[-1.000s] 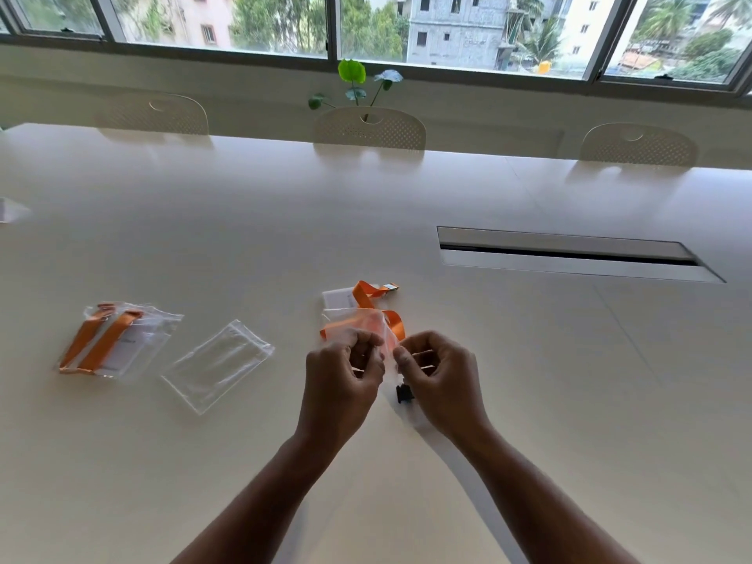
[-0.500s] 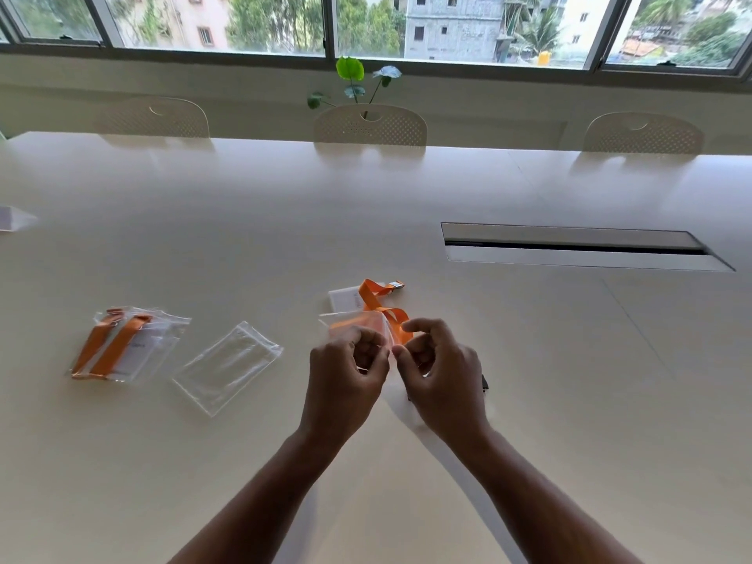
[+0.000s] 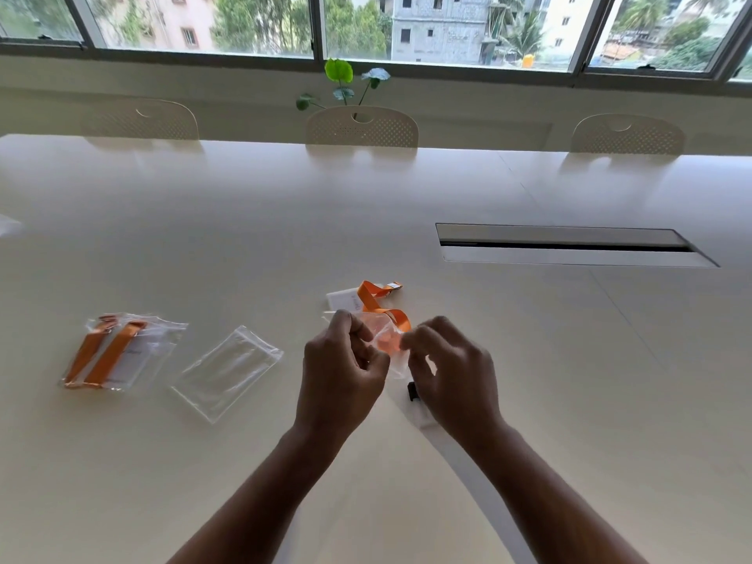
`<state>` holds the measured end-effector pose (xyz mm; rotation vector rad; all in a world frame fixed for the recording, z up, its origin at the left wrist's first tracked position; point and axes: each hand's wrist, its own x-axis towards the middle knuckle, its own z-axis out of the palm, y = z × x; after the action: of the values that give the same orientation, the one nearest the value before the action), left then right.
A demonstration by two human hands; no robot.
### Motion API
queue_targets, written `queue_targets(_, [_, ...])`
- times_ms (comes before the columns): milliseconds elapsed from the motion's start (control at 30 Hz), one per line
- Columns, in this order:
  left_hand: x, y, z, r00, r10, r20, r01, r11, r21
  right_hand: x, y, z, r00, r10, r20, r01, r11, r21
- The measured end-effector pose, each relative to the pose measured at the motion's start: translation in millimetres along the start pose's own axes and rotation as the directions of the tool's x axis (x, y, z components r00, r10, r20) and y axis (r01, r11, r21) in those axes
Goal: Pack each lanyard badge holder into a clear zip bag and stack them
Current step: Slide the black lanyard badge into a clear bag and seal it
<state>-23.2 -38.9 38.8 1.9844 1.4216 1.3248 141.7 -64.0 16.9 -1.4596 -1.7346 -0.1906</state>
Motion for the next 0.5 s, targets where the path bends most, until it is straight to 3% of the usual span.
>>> queue_targets(67, [0.0,4.2,-1.3,0.999,0.039,0.013,-0.039,0.999,-0.035,-2.0,-4.1,2.1,0.998,-0.044,0.042,0.045,0.999,-0.029])
queue_targets(500, [0.3,3.7,-5.4,0.985,0.149,0.09,-0.147,0.989,-0.036,0.9,-8.6,4.8,0.988,0.073,0.139,-0.082,0.995,0.057])
